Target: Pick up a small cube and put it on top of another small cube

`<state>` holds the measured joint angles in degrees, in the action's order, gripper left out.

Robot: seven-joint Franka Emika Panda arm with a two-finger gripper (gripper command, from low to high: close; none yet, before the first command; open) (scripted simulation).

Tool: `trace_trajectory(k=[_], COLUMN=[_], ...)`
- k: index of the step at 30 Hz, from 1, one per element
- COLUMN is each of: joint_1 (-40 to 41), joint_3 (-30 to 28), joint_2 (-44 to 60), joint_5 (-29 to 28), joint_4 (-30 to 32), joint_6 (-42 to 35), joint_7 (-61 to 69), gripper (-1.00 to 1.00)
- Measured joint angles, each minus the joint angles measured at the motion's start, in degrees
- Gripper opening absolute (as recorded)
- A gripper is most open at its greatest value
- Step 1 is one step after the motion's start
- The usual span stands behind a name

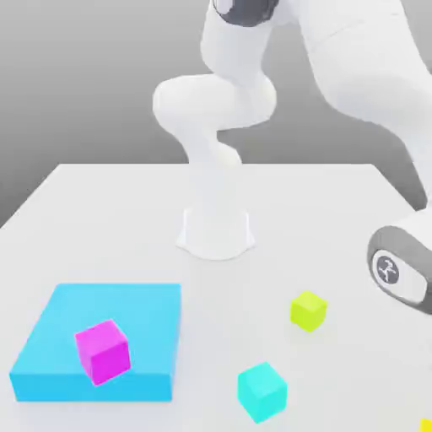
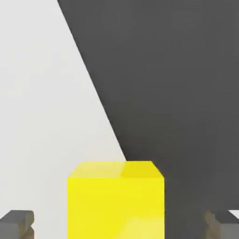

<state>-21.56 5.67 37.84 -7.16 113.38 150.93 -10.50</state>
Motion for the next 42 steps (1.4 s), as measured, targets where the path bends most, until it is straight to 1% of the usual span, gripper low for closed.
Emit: trace_trajectory(k=[5,10,18,21,24,27,30,33,36,38,42], joint_1=[-0.07,0.57,0.65,1.36,1.84,1.64,-0.43,-4.34,-10.57,-13.33,-16.72], joint_3=[-0.07,0.79,-0.84,-0.72,-0.62,-0.75,-1.91,-3.86,-6.89,-8.24,-9.82], joint_2=[0.52,-7.31,-23.5,-29.41,-35.05,-40.3,-45.09,-49.44,-52.99,-52.42,-49.01], joint_5=[0.02,0.86,-10.06,-11.98,-12.09,-10.34,-6.87,-1.79,4.35,7.59,12.81], joint_4=[-0.13,2.16,17.65,23.91,30.33,36.9,43.58,50.29,56.39,57.36,57.05], joint_6=[0.3,-5.22,-5.27,-4.55,-3.35,-1.73,0.16,2.07,3.73,4.6,6.75], joint_7=[0.04,1.2,13.02,19.51,27.33,36.52,46.9,58.2,69.24,72.85,76.87], gripper=[-1.0,-1.0,-1.0,-1.0,-1.0,-1.0,-1.0,-1.0,-1.0,-1.0,-1.0])
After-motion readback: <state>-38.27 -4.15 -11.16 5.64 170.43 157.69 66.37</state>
